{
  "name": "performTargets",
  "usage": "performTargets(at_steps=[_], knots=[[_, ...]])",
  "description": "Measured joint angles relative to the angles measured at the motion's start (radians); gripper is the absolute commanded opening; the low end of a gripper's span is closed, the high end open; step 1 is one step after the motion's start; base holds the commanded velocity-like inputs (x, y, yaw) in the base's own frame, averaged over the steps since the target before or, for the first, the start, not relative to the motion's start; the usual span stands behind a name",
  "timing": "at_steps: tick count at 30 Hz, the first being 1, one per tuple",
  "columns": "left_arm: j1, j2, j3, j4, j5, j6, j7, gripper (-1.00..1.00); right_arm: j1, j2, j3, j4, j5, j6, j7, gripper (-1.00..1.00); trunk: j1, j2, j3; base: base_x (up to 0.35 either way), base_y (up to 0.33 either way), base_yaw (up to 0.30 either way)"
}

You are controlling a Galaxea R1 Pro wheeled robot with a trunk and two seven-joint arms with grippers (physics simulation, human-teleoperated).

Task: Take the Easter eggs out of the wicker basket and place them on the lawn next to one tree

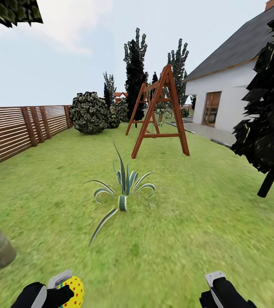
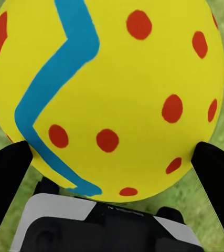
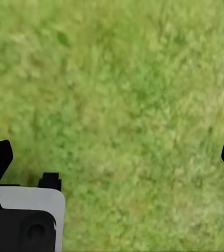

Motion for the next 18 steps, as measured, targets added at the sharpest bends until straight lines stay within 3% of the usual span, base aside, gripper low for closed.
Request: performTargets(at_steps=[4,8,14,18], knots=[[0.000,-0.001,-0.001,0.001,0.000,-0.002,-0.006,-1.00,0.000,-0.003,-0.014,0.000,0.000,-0.008,0.003,1.00,0.000,0.000,0.000,0.172,-0.022,0.001],[0.000,-0.003,-0.001,0.002,0.000,-0.003,-0.006,-1.00,0.000,-0.025,-0.025,0.002,0.000,-0.013,0.006,1.00,0.001,0.000,0.000,0.008,-0.001,0.000],[0.000,-0.004,-0.003,0.055,-0.001,-0.008,-0.006,-1.00,0.000,-0.019,-0.026,0.005,0.001,-0.011,0.003,1.00,0.001,0.000,0.000,0.000,0.000,0.000],[0.000,-0.006,-0.004,0.057,-0.001,-0.009,-0.006,-1.00,0.000,-0.015,-0.027,0.006,0.003,-0.011,-0.002,1.00,0.001,0.000,0.000,0.000,0.000,0.202]])
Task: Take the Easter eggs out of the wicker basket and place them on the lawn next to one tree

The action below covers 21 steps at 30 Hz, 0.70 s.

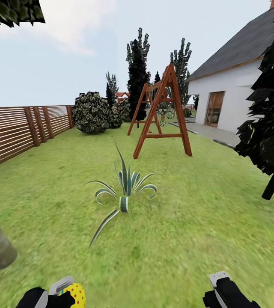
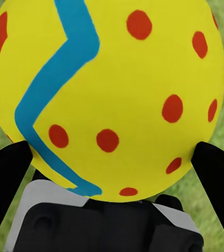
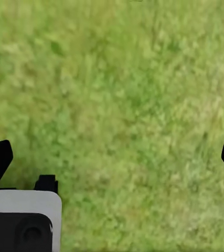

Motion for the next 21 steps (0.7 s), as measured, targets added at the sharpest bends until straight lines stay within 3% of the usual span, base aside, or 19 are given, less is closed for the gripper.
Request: performTargets(at_steps=[10,21], knots=[[0.000,-0.002,0.000,0.000,0.002,-0.002,0.000,-1.00,0.000,0.001,0.002,-0.001,0.000,0.002,0.000,1.00,0.000,0.000,0.000,0.016,-0.006,0.290],[0.000,-0.013,-0.002,0.000,0.000,-0.002,0.000,-1.00,0.000,0.001,0.002,-0.002,-0.001,0.003,0.000,1.00,0.000,0.000,0.000,0.292,-0.126,0.292]])
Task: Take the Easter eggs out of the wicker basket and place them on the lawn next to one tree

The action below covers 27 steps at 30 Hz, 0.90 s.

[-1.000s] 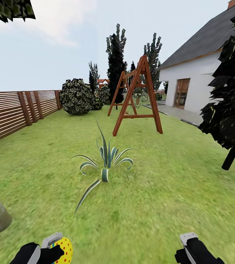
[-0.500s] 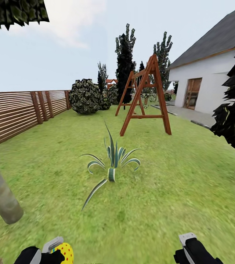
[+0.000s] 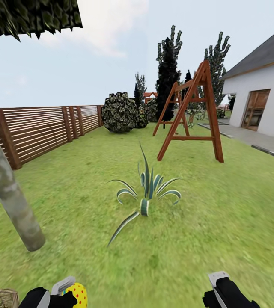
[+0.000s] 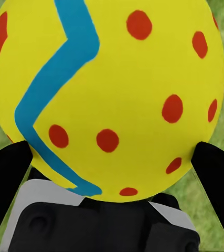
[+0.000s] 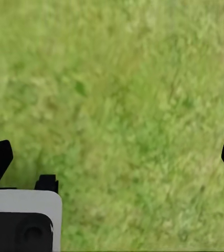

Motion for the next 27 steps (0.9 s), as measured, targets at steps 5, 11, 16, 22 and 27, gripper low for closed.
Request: performTargets(at_steps=[5,11,16,22,27], knots=[[0.000,-0.001,-0.001,0.000,0.000,0.000,0.001,-1.00,0.000,0.000,0.000,0.000,0.000,0.002,0.001,1.00,0.000,0.000,0.000,0.303,-0.155,0.247],[0.000,-0.005,-0.001,0.001,0.000,0.000,0.004,-1.00,0.000,0.000,-0.002,0.000,-0.001,0.003,0.002,1.00,0.000,0.000,0.000,0.263,-0.226,0.018],[0.000,-0.005,0.002,0.000,0.003,0.000,0.005,-1.00,0.000,-0.003,-0.002,0.000,-0.002,0.004,0.003,1.00,0.000,0.000,0.000,0.239,-0.209,0.000],[0.000,-0.007,-0.001,0.000,0.000,0.001,0.004,-1.00,0.000,-0.001,-0.001,0.000,-0.002,0.004,0.003,1.00,0.000,0.000,0.000,0.256,-0.180,0.010],[0.000,-0.008,-0.001,0.000,-0.001,0.001,0.003,-1.00,0.000,0.000,-0.001,0.000,0.000,0.003,0.002,1.00,0.000,0.000,0.000,0.257,-0.188,0.242]])
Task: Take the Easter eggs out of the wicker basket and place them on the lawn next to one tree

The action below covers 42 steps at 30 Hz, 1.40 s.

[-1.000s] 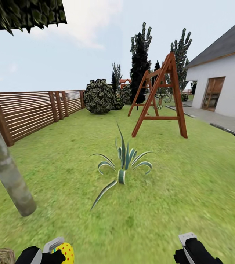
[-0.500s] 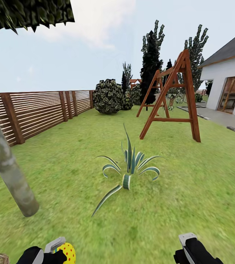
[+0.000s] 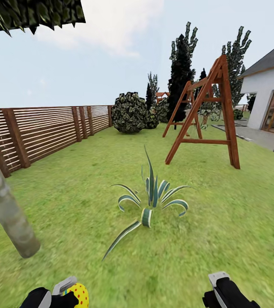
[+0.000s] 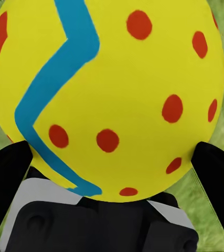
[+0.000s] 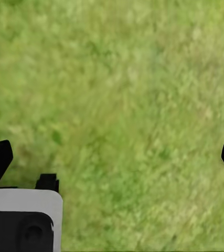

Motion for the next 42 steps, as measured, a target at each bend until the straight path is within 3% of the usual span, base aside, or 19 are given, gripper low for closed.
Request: performTargets(at_steps=[9,18,23,32,34,38,42], knots=[[0.000,0.001,0.000,0.000,0.000,-0.001,0.000,-1.00,0.000,-0.004,-0.001,-0.002,-0.001,-0.002,0.000,1.00,0.000,0.000,0.000,0.257,-0.190,0.292],[0.000,0.051,0.009,-0.024,0.000,0.000,-0.006,-1.00,0.000,-0.009,-0.004,-0.006,-0.003,-0.003,0.002,1.00,0.000,0.000,0.000,0.257,-0.191,0.292],[0.000,0.054,0.010,-0.026,0.002,-0.001,-0.006,-1.00,0.000,-0.009,-0.004,-0.006,-0.003,-0.004,0.003,1.00,0.000,0.000,0.000,0.255,-0.191,0.260],[0.000,0.051,0.012,-0.021,0.004,-0.001,-0.003,-1.00,0.000,-0.007,-0.004,-0.006,-0.003,-0.004,0.002,1.00,0.000,0.000,0.000,0.098,0.011,0.009],[0.000,0.064,0.011,-0.025,-0.001,0.000,-0.004,-1.00,0.000,-0.008,-0.004,-0.006,-0.003,-0.004,0.002,1.00,0.000,0.000,0.000,0.294,0.042,0.000],[-0.003,0.120,0.009,-0.026,-0.006,0.013,-0.006,-1.00,0.000,-0.009,-0.005,-0.006,-0.003,-0.005,0.002,1.00,0.000,0.000,0.000,0.325,0.004,0.000],[-0.008,0.124,0.008,-0.026,-0.005,0.030,-0.005,-1.00,0.000,-0.009,-0.006,-0.006,-0.003,-0.004,0.002,1.00,0.000,0.000,0.000,0.268,0.000,0.000]])
